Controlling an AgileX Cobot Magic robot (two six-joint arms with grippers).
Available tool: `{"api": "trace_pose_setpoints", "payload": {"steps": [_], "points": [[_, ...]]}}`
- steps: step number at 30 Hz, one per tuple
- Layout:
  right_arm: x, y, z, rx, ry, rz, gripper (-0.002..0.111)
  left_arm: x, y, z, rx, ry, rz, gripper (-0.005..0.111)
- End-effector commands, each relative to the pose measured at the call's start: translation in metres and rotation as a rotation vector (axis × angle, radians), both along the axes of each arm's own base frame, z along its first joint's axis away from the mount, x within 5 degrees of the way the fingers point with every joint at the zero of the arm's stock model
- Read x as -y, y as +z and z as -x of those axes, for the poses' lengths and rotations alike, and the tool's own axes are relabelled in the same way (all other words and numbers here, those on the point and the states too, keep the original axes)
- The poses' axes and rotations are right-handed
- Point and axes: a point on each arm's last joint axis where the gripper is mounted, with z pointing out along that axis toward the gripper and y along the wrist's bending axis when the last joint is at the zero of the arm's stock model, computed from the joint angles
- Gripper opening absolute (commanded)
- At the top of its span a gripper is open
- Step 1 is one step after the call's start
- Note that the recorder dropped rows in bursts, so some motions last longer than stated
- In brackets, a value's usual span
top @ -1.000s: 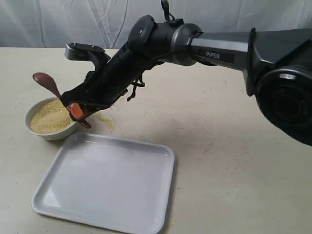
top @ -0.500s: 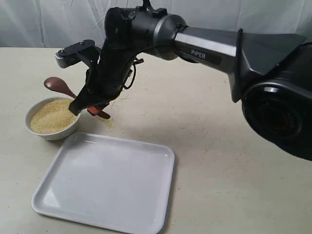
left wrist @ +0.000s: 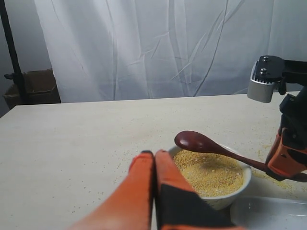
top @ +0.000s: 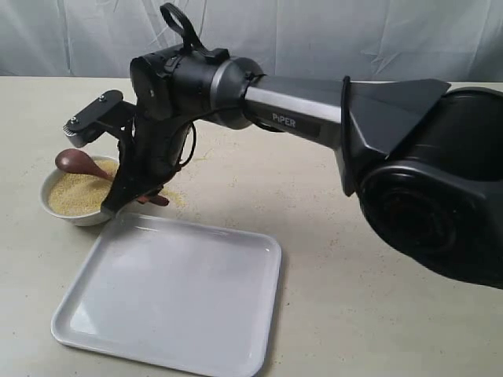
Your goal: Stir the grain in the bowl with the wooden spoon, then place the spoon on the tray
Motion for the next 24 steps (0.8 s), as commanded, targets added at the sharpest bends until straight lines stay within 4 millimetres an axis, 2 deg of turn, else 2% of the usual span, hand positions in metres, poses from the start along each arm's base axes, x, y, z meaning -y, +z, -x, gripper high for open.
{"api": "trace_pose_setpoints", "payload": {"steps": [1,2,7,15,17,20,24], "points": [[-0.002,0.003,-0.002,0.025,-0.01,-0.021,0.032,0.0,0.0,0.0,0.013,-0.001,0.008,0.0],[-0.002,0.003,-0.002,0.026,-0.012,-0.022,0.035,0.0,0.0,0.0,0.013,-0.001,0.008,0.0],[-0.003,0.007,-0.002,0.027,-0.019,-0.029,0.036,0.0,0.0,0.0,0.013,-0.001,0.008,0.0],[0.002,0.061,-0.002,0.132,-0.024,-0.064,0.036,0.0,0.0,0.0,0.013,-0.001,0.008,0.0],[0.002,0.071,0.006,0.145,-0.001,-0.036,0.036,0.0,0.0,0.0,0.013,-0.001,0.008,0.0],[-0.001,0.071,0.023,0.212,0.072,0.112,0.036,0.0,0.0,0.0,0.013,-0.001,0.008,0.0],[-0.021,0.068,0.049,0.384,0.134,0.24,0.036,0.0,0.0,0.0,0.013,-0.001,0.008,0.0]]}}
